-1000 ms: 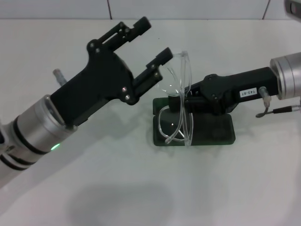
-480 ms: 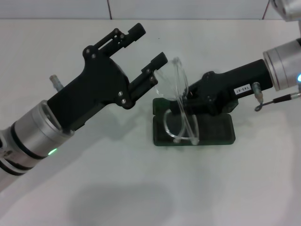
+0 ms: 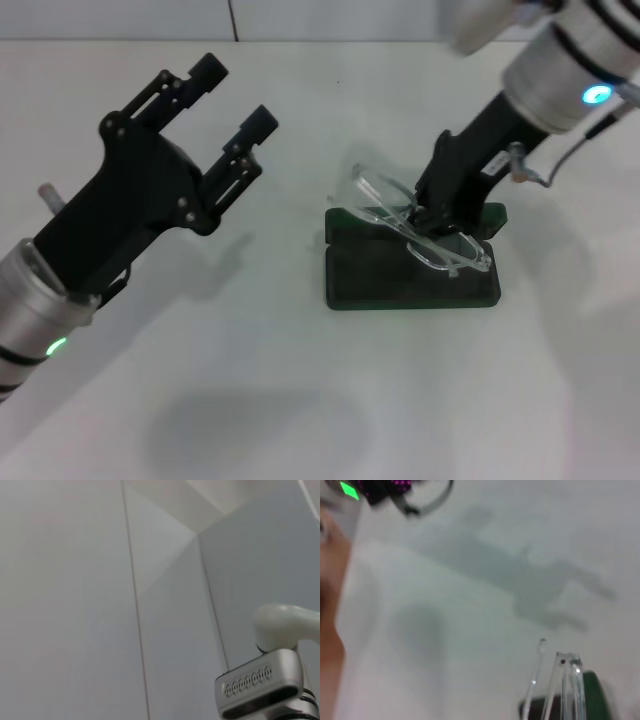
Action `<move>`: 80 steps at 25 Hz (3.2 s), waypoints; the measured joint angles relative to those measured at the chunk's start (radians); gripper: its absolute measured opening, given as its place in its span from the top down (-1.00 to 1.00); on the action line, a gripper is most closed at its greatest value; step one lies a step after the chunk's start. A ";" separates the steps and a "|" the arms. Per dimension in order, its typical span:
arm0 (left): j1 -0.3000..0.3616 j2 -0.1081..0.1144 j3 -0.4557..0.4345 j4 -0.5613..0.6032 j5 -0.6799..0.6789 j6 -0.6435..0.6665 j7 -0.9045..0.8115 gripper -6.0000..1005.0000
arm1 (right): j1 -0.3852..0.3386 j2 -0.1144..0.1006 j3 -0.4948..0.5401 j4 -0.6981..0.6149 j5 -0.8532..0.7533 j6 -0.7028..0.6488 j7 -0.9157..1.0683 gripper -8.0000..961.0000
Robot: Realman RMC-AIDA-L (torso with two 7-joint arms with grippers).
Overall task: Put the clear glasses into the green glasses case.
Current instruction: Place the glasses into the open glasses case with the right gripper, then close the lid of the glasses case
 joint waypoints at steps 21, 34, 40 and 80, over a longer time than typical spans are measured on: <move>0.028 0.010 -0.013 -0.016 -0.003 -0.004 -0.014 -0.14 | 0.129 0.007 -0.568 0.001 -0.082 0.185 0.291 0.58; 0.001 -0.002 -0.013 -0.055 -0.003 -0.009 -0.012 -0.14 | 0.151 0.007 -0.657 -0.015 -0.095 0.187 0.336 0.57; 0.001 -0.004 -0.013 -0.055 -0.003 -0.009 -0.011 -0.14 | 0.154 0.007 -0.689 -0.017 -0.097 0.186 0.338 0.57; 0.001 0.005 -0.013 -0.066 -0.002 -0.009 -0.011 -0.14 | 0.096 0.007 -0.731 -0.214 -0.196 0.203 0.440 0.29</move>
